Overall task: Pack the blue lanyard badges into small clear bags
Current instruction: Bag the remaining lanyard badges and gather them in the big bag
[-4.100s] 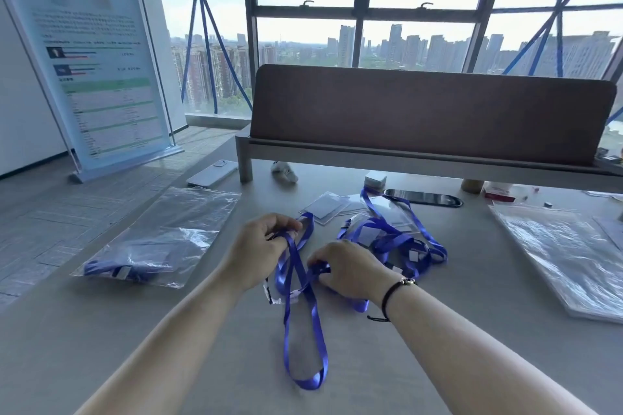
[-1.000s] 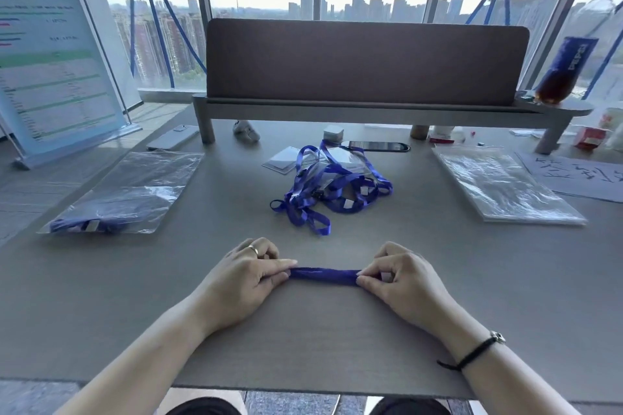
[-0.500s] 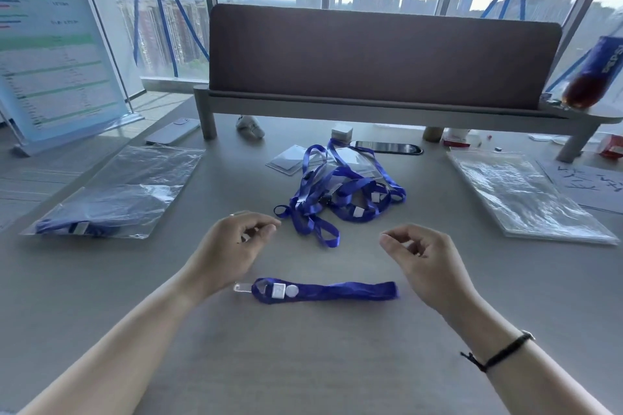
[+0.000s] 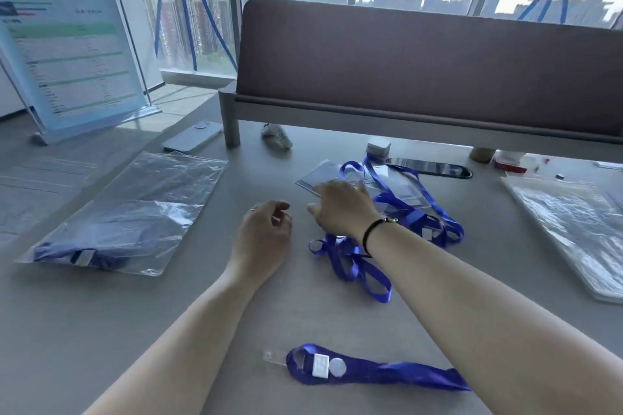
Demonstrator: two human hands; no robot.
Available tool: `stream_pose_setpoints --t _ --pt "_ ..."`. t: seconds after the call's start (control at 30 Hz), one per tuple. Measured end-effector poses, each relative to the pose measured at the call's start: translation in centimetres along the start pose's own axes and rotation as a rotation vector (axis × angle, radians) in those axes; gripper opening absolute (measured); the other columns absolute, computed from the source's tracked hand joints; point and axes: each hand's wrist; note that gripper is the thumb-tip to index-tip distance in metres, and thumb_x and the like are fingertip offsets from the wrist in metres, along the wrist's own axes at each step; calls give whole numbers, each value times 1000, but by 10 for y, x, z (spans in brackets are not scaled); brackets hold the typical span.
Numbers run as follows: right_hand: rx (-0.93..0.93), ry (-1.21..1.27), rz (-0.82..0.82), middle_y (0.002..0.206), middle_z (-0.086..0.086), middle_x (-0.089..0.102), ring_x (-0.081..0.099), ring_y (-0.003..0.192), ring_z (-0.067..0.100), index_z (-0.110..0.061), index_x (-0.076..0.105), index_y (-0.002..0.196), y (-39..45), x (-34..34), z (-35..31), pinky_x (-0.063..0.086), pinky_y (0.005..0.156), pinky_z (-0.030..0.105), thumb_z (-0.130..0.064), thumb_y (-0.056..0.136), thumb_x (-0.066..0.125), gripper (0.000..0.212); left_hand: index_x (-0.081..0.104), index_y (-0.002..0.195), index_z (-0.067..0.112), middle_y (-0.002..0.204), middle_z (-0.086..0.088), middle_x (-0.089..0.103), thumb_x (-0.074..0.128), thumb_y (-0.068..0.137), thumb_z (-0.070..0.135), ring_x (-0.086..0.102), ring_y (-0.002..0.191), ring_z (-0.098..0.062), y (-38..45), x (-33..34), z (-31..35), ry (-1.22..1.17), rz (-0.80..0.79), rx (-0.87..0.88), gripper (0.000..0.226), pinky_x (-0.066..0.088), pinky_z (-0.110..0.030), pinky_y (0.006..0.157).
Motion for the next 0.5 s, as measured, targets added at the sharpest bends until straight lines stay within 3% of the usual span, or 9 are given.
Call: stream_pose_setpoints --t 0.1,0.17,0.2,0.3,0.4,0.5 --pt "93 -101 -173 133 11 59 46 134 28 -15 57 128 36 6 -2 -6 114 67 -57 97 33 57 68 115 19 101 2 66 61 94 14 58 84 3 4 -3 -3 -89 78 -25 22 38 0 68" --pt "84 -142 -184 132 12 60 44 135 27 -18 60 124 49 7 -8 -13 111 68 -59 97 29 58 68 114 21 105 3 67 61 95 15 61 89 -2 5 -3 -5 -152 108 -43 22 41 -3 73" --pt "50 -155 -168 131 11 60 44 135 27 -19 61 122 52 8 -14 -14 111 68 -59 97 29 57 68 113 23 107 3 67 61 95 16 63 92 -7 6 -3 -7 -186 129 -57 20 47 -12 79" --pt "-115 -132 -146 129 5 63 46 133 23 -23 63 120 41 7 -41 -11 114 65 -51 99 30 48 69 105 26 105 3 70 61 94 18 65 97 -15 8 -5 -9 -229 197 -72 16 52 -34 87" --pt "-277 -139 -119 123 0 67 58 122 23 -26 58 127 10 5 -68 4 120 58 -30 95 39 38 68 97 27 99 5 69 58 91 10 63 95 -14 4 -13 -6 -209 214 -76 21 47 -29 80" --pt "-349 -162 -47 116 -3 70 62 115 20 -27 58 124 -19 7 -76 12 121 51 -27 93 44 35 68 100 28 103 8 68 56 90 14 59 93 -13 -1 -26 -5 -54 243 -63 21 42 -27 78"
Point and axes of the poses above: each hand's wrist, its own y-axis towards the middle knuckle, its own x-axis out of the palm, z = x × y
